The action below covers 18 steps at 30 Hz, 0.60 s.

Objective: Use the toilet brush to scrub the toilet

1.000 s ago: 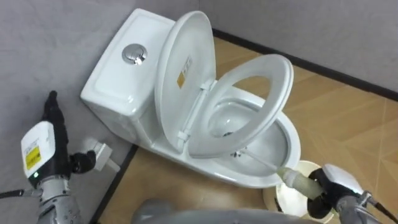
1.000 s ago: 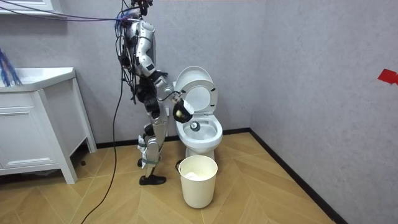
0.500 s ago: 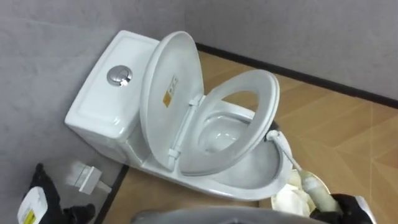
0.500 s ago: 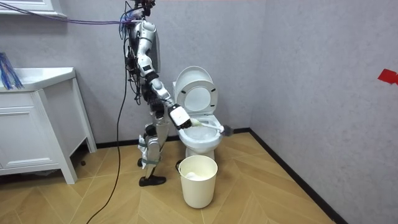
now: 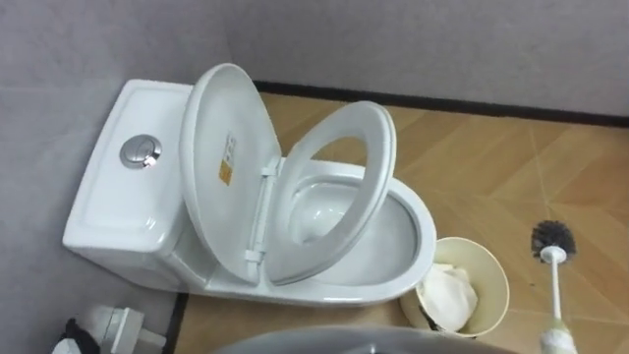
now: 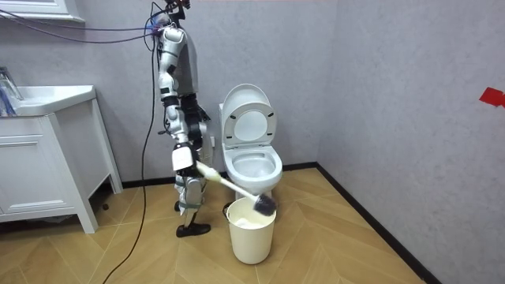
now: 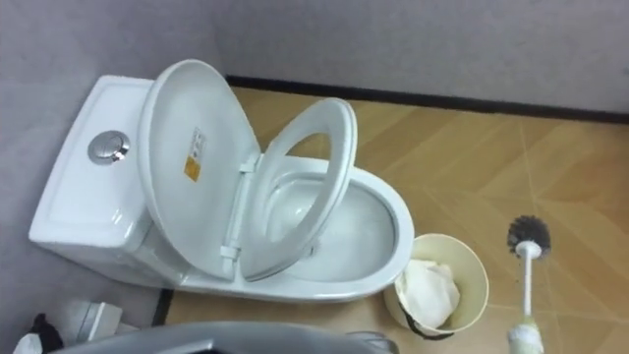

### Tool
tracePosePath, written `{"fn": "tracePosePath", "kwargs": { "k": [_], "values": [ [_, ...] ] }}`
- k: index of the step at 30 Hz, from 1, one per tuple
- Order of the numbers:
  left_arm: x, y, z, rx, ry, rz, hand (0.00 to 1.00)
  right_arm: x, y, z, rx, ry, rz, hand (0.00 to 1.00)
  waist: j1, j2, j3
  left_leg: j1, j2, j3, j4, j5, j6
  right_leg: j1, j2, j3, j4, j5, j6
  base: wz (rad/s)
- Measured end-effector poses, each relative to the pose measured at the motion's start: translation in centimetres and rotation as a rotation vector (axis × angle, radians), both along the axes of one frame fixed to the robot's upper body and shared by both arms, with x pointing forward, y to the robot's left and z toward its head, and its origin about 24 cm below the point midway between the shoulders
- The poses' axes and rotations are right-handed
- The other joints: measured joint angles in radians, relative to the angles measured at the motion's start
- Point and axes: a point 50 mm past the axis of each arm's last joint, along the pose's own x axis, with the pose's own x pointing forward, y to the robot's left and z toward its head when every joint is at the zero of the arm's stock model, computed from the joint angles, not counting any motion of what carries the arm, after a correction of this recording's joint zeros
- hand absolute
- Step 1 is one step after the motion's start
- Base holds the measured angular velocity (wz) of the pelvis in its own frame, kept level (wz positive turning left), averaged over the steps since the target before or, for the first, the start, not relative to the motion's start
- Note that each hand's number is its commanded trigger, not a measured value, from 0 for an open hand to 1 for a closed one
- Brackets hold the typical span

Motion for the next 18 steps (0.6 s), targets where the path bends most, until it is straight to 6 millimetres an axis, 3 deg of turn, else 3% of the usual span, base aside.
{"fn": "tracePosePath", "kwargs": {
  "k": [5, 10, 16, 17, 18],
  "values": [
    [1.0, -0.3, -0.3, -0.052, -0.001, 0.0, 0.0, -0.4, 0.5, -0.2, -0.019, 0.05, 0.037, 1.0, -0.008, -0.001, 0.0002, 0.01, 0.0, 0.026, -0.001, 0.0, 0.0, -0.011, 0.006, 0.042, 0.002, 0.009, 0.005, -0.25],
    [0.9, -0.6, -0.7, -0.098, 0.041, -0.004, 0.0, -0.4, 0.9, -0.3, -0.033, 0.106, 0.128, 1.0, -0.015, -0.005, 0.0002, 0.018, 0.0, 0.05, -0.002, 0.0, 0.0, -0.011, 0.007, 0.056, 0.002, 0.014, 0.007, -0.1],
    [0.4, -0.7, -0.9, -0.131, 0.077, -0.004, 0.0, 1.6, 1.4, -0.6, -0.048, 0.152, 0.33, 1.0, -0.008, -0.002, 0.0001, 0.015, 0.006, 0.055, -0.017, 0.0, 0.0, -0.029, 0.015, 0.066, -0.001, 0.025, 0.005, -0.08],
    [0.3, -0.6, -0.9, -0.13, 0.082, -0.002, 0.0, 1.9, 1.5, -0.7, -0.047, 0.154, 0.355, 0.78, 0.002, -0.002, -0.0004, 0.017, 0.008, 0.062, -0.017, 0.0, 0.0, -0.029, 0.017, 0.067, -0.001, 0.026, 0.004, -0.09],
    [0.2, -0.7, -0.9, -0.13, 0.088, 0.0, 0.0, 2.1, 1.6, -0.7, -0.047, 0.165, 0.383, 0.33, 0.004, -0.002, -0.0002, 0.017, 0.009, 0.063, -0.017, 0.0, 0.0, -0.029, 0.018, 0.067, -0.001, 0.026, 0.003, -0.05]
  ]
}}
